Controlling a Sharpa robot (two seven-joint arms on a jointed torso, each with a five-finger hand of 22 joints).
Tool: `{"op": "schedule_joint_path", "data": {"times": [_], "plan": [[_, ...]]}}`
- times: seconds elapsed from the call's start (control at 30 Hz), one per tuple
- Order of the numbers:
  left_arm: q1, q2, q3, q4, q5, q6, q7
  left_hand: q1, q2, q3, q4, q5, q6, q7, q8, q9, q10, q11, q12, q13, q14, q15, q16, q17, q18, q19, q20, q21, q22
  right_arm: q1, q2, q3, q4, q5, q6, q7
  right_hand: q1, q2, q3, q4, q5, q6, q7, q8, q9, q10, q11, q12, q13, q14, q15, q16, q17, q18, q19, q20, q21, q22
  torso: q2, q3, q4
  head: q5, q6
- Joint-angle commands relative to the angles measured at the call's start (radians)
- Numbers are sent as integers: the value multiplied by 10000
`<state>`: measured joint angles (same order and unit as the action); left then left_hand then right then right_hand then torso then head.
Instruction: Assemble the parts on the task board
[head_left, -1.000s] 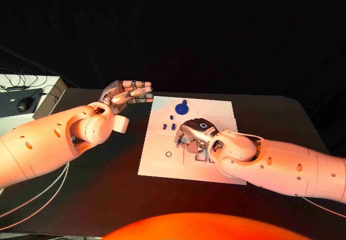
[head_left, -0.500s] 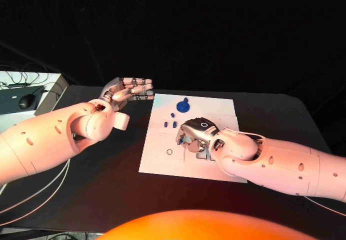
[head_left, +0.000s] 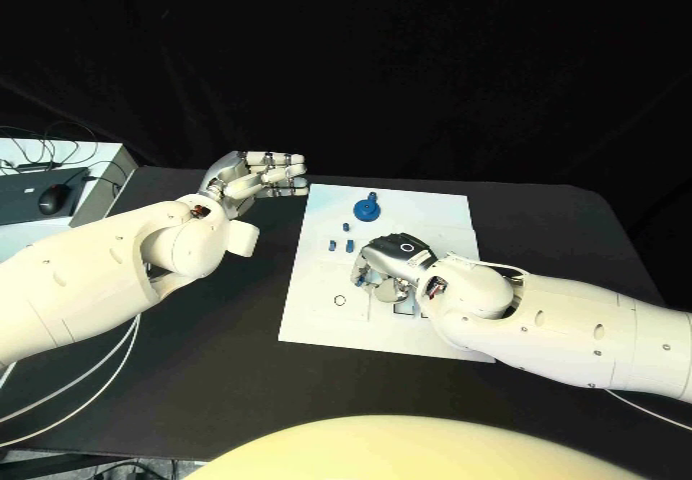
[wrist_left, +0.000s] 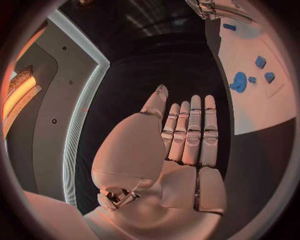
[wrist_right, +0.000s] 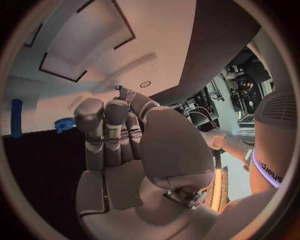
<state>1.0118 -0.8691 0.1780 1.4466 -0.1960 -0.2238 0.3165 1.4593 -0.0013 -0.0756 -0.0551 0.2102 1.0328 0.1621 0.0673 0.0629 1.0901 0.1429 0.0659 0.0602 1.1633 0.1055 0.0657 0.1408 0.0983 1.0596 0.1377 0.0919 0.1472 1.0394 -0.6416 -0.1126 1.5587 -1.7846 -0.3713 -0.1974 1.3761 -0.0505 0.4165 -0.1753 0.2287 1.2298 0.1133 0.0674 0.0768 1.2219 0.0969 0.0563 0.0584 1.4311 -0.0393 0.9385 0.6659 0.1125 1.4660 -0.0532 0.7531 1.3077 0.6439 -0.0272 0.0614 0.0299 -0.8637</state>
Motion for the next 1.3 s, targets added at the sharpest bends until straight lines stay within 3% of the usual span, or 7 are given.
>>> {"op": "schedule_joint_path", "data": {"times": [0.03, 0.4, 0.97, 1.3], "plan": [[3, 2, 8, 28, 16, 71, 92, -27, -9, 19, 0, 0, 9, -10, -41, -8, -10, -9, -39, -6, 10, 49, 7, -9, -104, 24, -3, 50, -7, -18, 21, -4, -48, -242, -44, -57, 5, 74, 17, -68, 42, 88, 4, -31, -13, 756, -481, 32, 34, -9, -52, 35, -8, 133, 317, -50, 20, 972, 1, -4, 0, -6, -5], [3, 13, 8, 14, 16, 103, 79, -26, -11, 19, 10, 0, 6, -14, -39, -7, -11, -7, -36, -5, 0, 53, 5, -15, -101, 18, 1, 58, -41, -25, 85, -3, -156, -367, -23, -89, -6, 75, 22, -82, 38, 95, 2, -31, -12, 762, -483, 32, 34, -11, -54, 53, -15, 131, 319, -51, 56, 977, 6, 0, -3, -22, -18], [3, 30, 9, 0, 16, 136, 45, -29, -16, 16, 15, -2, -2, -12, -41, -8, -23, -4, -37, -6, -11, 58, 3, -19, -101, 13, 5, 61, -58, -55, 224, -22, -323, -350, 421, 61, -72, 31, -85, -51, 49, 44, 19, -34, -20, 690, -471, 32, 33, -23, -43, 41, -46, 140, 286, -39, -43, 953, -7, -3, -7, -16, -89], [3, 37, 9, -4, 16, 163, 6, -29, -16, 16, 15, -2, -2, -12, -41, -8, -23, -4, -37, -6, -11, 58, 3, -19, -101, 13, 5, 61, -58, -60, 306, -50, -454, -194, 68, 246, -289, -188, -638, 241, 36, -672, 82, -60, -92, 60, -306, 29, 21, -38, 74, 15, -99, 204, 240, 50, -468, 860, -9, 1, -5, 2, -89]]}}
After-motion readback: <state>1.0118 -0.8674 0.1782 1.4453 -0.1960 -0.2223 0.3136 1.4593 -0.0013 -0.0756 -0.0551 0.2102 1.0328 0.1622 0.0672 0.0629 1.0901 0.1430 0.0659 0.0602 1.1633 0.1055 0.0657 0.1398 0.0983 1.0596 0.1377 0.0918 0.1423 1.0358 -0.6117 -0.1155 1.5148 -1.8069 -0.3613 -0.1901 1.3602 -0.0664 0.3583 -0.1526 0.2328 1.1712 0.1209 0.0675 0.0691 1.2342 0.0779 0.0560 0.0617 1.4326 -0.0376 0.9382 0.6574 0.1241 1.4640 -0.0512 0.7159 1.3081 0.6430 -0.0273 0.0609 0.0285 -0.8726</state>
